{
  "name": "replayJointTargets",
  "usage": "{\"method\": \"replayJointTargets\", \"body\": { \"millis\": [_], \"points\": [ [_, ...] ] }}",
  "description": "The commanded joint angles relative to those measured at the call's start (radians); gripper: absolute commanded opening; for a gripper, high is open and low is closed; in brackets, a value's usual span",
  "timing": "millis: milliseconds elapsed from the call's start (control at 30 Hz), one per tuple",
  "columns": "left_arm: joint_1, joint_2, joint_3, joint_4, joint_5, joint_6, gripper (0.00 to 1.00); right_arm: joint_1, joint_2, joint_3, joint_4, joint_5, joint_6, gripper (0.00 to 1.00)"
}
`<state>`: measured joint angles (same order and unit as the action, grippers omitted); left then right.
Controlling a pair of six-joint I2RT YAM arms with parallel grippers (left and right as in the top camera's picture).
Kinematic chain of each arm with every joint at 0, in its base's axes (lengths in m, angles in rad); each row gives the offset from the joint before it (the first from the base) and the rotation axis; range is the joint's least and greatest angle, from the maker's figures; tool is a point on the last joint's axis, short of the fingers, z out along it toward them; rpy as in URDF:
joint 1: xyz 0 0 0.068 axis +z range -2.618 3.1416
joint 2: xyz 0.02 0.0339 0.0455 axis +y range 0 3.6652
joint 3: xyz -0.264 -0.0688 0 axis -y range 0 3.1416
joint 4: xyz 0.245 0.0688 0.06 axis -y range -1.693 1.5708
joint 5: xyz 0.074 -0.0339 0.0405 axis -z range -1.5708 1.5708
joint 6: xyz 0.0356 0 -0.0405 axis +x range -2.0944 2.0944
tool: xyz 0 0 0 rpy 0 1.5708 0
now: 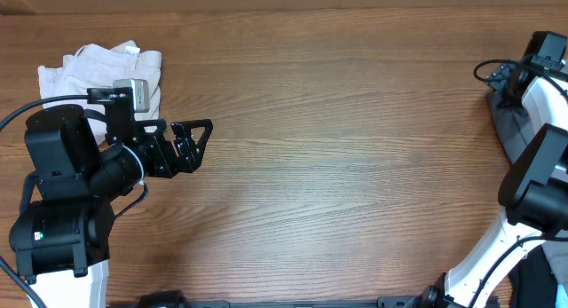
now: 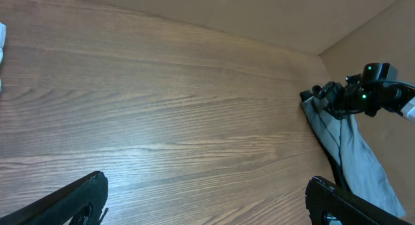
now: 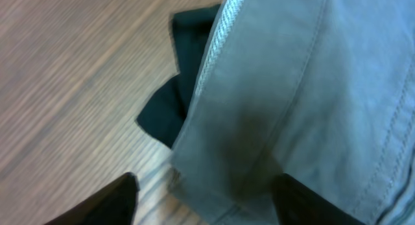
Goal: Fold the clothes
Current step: 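Grasp the grey shorts edge in the right-side pile with the right gripper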
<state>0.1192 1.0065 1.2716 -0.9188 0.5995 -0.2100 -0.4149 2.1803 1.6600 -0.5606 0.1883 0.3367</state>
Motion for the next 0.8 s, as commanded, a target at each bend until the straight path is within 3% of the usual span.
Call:
{"method": "replayJointTargets", "body": {
  "millis": [0, 67, 133, 167, 233, 267, 633, 767],
  "points": [
    [0.002, 0.002, 0.024, 0.000, 0.019, -0.014, 1.00, -0.003, 0.007, 0.019, 0.001, 0.032, 0.003, 0.62],
    [0.002, 0.002, 0.024, 0.000, 0.019, -0.014, 1.00, -0.003, 0.007, 0.019, -0.001, 0.032, 0.003, 0.59],
    [0.002, 0.002, 0.024, -0.001, 0.019, -0.014, 1.00, -0.003, 0.007, 0.019, -0.001, 0.032, -0.001, 0.45],
    [0.002, 0.002, 0.024, -0.001, 0.019, -0.014, 1.00, -0.003, 0.007, 0.019, 0.000, 0.033, -0.001, 0.43],
    [0.002, 0.001, 0.024, -0.001, 0.019, -0.014, 1.00, -0.005, 0.008, 0.018, 0.007, 0.032, -0.011, 0.45],
    [0.002, 0.001, 0.024, -0.001, 0.020, -0.014, 1.00, -0.005, 0.008, 0.017, 0.013, 0.032, -0.026, 0.54],
    [0.002, 0.001, 0.024, -0.002, 0.023, -0.015, 1.00, -0.005, 0.070, 0.015, 0.033, 0.036, -0.038, 0.53],
    [0.002, 0.002, 0.024, -0.001, 0.023, -0.015, 1.00, -0.005, 0.070, 0.016, 0.019, 0.037, -0.051, 0.34]
  ]
}}
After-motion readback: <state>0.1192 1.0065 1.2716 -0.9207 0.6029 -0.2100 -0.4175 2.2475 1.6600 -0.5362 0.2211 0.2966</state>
